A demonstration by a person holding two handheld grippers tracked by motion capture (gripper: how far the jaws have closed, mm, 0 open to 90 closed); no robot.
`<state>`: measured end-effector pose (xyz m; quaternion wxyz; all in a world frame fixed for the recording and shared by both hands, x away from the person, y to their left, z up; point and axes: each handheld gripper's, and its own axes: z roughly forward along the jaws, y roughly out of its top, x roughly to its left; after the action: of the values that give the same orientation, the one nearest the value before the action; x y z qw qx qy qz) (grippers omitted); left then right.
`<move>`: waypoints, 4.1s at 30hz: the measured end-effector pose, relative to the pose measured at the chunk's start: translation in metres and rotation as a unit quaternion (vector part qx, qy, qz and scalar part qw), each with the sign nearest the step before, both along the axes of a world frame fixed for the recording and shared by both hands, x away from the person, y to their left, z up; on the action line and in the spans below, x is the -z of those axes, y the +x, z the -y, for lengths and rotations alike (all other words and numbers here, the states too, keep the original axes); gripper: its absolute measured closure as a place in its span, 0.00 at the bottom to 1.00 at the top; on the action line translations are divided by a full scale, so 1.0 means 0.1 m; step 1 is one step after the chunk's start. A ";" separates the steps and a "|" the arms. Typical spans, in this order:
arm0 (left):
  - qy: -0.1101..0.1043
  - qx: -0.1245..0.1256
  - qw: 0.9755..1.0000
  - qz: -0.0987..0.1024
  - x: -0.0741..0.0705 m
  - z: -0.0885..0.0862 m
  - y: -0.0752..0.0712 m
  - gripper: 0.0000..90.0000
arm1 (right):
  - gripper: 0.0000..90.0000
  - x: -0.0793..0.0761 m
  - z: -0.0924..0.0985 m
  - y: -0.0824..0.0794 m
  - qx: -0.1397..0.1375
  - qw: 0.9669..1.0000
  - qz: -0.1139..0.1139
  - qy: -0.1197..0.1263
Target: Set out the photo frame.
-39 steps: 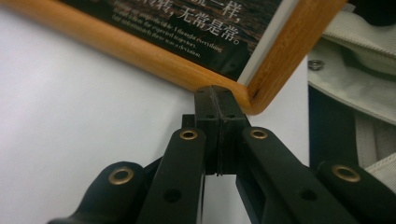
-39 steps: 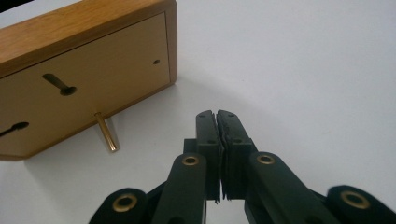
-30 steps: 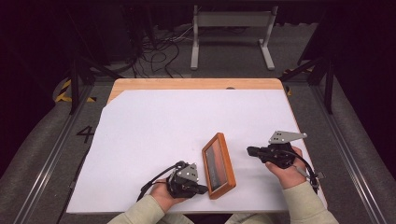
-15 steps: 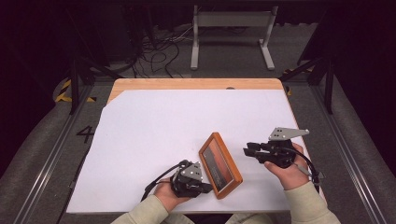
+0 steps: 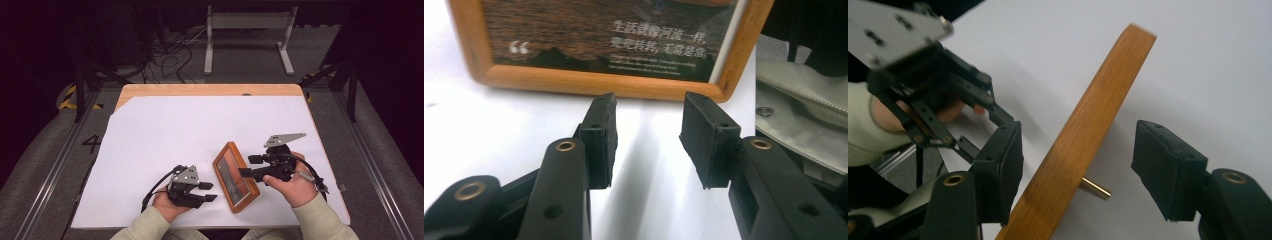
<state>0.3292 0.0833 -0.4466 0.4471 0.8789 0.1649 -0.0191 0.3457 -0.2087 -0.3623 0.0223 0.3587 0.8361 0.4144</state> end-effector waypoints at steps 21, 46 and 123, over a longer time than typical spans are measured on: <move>-0.006 -0.022 1.000 0.001 -0.01 -0.16 0.04 0.61 | 0.65 0.13 -0.33 0.17 -0.009 0.993 -0.076 -0.092; -0.048 -0.117 0.992 0.003 -0.07 -0.68 0.12 0.60 | 0.78 -0.44 -0.50 0.58 -0.171 0.972 -0.025 -0.161; -0.057 -0.189 0.980 0.039 -0.17 -0.94 0.14 0.39 | 0.23 -0.04 0.81 0.19 0.025 0.985 0.172 -0.014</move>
<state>0.3429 0.1773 -0.4296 0.4984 0.8049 0.3091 0.0907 0.3648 -0.2896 -0.3582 0.1815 0.3019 0.8166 0.4572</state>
